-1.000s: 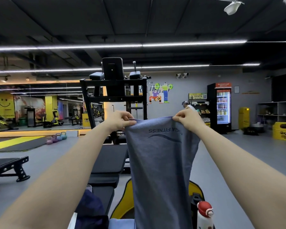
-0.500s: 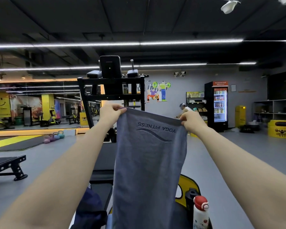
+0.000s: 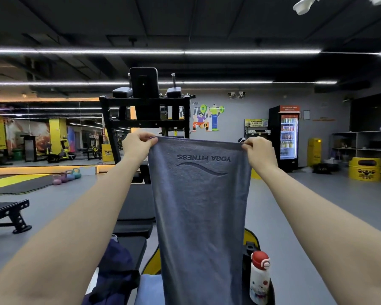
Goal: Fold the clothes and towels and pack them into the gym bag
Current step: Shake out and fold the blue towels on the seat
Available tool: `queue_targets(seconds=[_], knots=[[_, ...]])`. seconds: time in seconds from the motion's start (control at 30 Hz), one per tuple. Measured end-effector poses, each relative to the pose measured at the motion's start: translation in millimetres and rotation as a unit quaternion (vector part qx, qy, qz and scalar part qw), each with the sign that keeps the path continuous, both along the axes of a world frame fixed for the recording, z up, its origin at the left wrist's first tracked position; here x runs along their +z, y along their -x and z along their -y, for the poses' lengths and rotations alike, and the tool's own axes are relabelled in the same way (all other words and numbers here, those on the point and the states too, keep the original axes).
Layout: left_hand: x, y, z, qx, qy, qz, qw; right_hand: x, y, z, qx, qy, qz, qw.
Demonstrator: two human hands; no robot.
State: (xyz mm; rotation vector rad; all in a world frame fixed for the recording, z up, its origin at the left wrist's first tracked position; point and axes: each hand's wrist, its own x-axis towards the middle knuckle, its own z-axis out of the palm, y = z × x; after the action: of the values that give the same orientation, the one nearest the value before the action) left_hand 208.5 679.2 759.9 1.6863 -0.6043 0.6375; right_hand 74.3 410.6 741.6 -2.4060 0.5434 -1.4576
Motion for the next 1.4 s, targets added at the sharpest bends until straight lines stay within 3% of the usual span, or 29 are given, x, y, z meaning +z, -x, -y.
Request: queue_targets(seconds=[0.5, 1.4], knots=[[-24, -2, 3, -0.004, -0.045, -0.037, 0.998, -24, 12, 4, 0.031, -0.031, 0.019, 0.999], [-177, -117, 61, 0.015, -0.152, -0.169, 0.974, -176, -113, 67, 0.039, -0.158, -0.155, 0.974]])
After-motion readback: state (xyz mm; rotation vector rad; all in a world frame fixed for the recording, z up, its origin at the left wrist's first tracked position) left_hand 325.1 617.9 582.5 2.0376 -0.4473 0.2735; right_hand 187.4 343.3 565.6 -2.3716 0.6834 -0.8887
